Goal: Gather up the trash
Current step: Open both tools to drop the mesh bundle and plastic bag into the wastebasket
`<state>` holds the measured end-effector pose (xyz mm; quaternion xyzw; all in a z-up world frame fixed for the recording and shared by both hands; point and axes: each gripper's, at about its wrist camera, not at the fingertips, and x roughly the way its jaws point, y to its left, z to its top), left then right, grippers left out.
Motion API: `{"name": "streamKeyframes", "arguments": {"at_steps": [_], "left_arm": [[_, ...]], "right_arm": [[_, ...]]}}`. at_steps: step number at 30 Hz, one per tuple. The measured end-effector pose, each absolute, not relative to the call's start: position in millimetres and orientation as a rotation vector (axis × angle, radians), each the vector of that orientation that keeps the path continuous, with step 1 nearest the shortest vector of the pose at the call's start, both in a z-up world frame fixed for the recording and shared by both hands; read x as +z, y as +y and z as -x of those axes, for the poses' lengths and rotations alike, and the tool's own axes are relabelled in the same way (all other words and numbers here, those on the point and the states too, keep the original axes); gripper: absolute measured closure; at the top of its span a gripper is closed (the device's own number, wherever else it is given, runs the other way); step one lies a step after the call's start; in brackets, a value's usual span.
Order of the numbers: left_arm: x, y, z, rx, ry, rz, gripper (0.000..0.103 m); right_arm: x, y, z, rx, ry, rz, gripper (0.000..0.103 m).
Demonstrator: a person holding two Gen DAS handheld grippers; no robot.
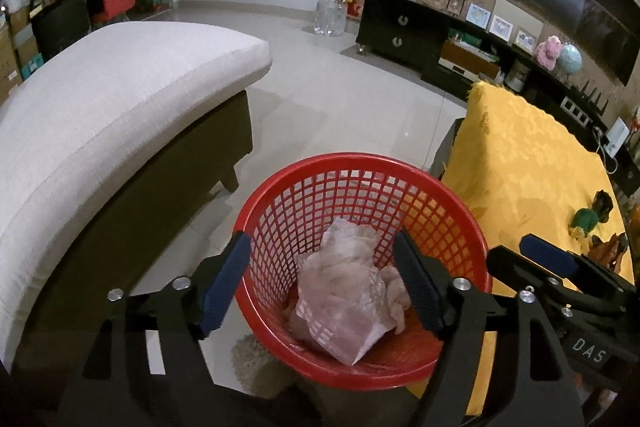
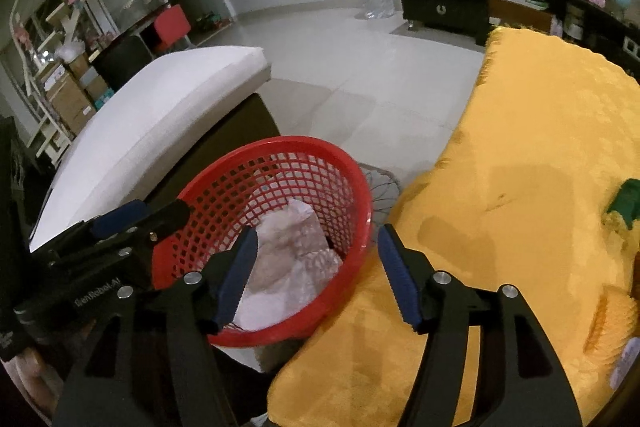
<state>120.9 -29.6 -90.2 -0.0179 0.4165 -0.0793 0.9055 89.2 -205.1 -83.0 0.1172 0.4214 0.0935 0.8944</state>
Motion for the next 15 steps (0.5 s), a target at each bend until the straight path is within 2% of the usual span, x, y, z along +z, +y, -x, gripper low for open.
{"name": "streamKeyframes", "arguments": {"at_steps": [6, 15], "left_arm": [[-84.8, -30.6, -118.1, -0.154, 0.833, 0.041, 0.022], [-81.9, -35.4, -113.7, -0.165, 0.808, 0.033, 0.021]], "right_arm": [[-77.0, -212.6, -72.0, 0.147, 0.839, -0.218, 0.042], [-67.8, -228.5, -43.6, 0.078, 0.786, -0.183, 0.041]]}}
